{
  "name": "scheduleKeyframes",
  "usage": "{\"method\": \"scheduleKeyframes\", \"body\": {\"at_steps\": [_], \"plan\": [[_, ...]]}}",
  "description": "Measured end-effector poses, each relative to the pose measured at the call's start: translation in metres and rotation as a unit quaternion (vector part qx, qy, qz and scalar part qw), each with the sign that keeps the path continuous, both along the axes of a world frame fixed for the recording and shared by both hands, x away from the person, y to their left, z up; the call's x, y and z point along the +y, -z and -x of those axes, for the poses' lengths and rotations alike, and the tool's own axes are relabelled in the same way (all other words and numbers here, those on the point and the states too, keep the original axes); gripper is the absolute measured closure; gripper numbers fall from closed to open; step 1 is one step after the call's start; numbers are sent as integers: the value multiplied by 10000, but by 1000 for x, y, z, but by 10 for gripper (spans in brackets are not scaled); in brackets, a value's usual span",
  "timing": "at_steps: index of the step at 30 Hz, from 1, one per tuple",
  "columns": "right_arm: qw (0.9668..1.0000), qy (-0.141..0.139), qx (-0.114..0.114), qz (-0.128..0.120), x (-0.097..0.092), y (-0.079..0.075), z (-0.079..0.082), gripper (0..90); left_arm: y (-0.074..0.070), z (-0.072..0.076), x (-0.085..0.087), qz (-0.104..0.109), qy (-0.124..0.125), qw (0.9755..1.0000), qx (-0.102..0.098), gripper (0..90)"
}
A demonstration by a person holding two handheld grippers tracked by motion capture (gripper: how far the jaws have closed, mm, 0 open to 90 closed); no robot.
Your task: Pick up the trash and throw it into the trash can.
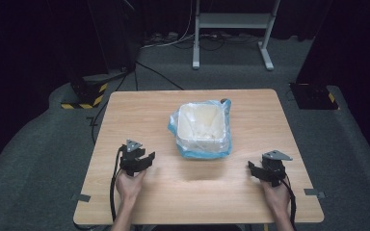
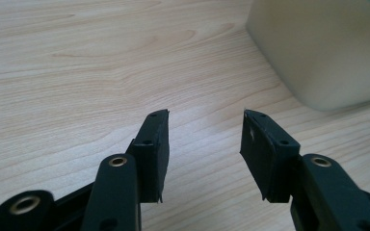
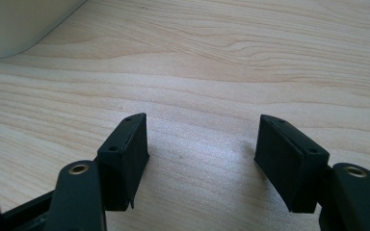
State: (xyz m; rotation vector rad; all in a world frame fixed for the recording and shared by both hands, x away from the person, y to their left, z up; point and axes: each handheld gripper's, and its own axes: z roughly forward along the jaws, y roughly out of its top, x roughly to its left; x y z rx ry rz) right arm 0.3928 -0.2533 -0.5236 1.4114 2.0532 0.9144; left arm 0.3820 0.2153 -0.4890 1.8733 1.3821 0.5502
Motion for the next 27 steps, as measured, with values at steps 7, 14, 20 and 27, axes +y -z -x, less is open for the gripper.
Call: {"method": "scheduleKeyframes", "body": {"at_steps": [7, 14, 20, 27], "plan": [[10000, 7, 4, -6, 0, 0, 0, 358, 20, -5, -3, -307, -125, 9993, 154, 520], [10000, 8, 2, -4, 0, 0, 0, 357, 30, -13, -9, -378, -169, 9991, 88, 504], [10000, 8, 3, -5, 0, 0, 0, 357, 36, -16, -12, -417, -147, 9990, 13, 448], [10000, 6, 2, -5, 0, 0, 0, 357, 38, -18, -13, -424, -66, 9991, -31, 376]]}}
